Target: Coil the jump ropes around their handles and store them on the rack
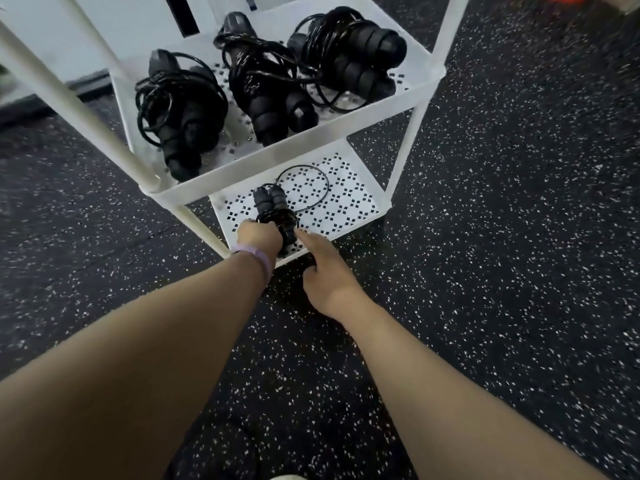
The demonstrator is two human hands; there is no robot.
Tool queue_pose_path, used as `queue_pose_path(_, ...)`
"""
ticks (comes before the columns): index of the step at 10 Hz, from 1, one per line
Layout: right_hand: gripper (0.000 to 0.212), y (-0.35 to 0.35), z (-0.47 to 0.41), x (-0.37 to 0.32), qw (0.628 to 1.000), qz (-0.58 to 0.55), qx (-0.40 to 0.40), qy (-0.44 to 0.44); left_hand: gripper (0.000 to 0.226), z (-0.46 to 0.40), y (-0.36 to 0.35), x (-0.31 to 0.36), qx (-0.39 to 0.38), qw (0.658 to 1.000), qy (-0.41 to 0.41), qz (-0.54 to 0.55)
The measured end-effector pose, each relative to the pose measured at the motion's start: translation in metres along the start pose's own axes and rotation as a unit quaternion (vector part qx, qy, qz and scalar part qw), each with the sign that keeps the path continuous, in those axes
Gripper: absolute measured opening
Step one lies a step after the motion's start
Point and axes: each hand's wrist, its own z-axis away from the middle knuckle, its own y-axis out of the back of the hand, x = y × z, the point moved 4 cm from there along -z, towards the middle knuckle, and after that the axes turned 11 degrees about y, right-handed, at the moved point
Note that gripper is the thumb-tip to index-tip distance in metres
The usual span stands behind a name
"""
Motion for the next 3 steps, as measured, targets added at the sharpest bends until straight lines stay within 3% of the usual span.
queue_pose_path(1,0.071,0.0,0.005,0.002,1.0,0.011,0.01,-0.002,0.031,0.011,-0.003,-0.008,-0.005,0.996,0.052,0.077)
queue_pose_path(3,0.068,0.023,0.042,-0.007,0.998,-0.028,0.058,-0.011,0.036,0.041,0.006,-0.021,-0.021,0.999,0.004,-0.029)
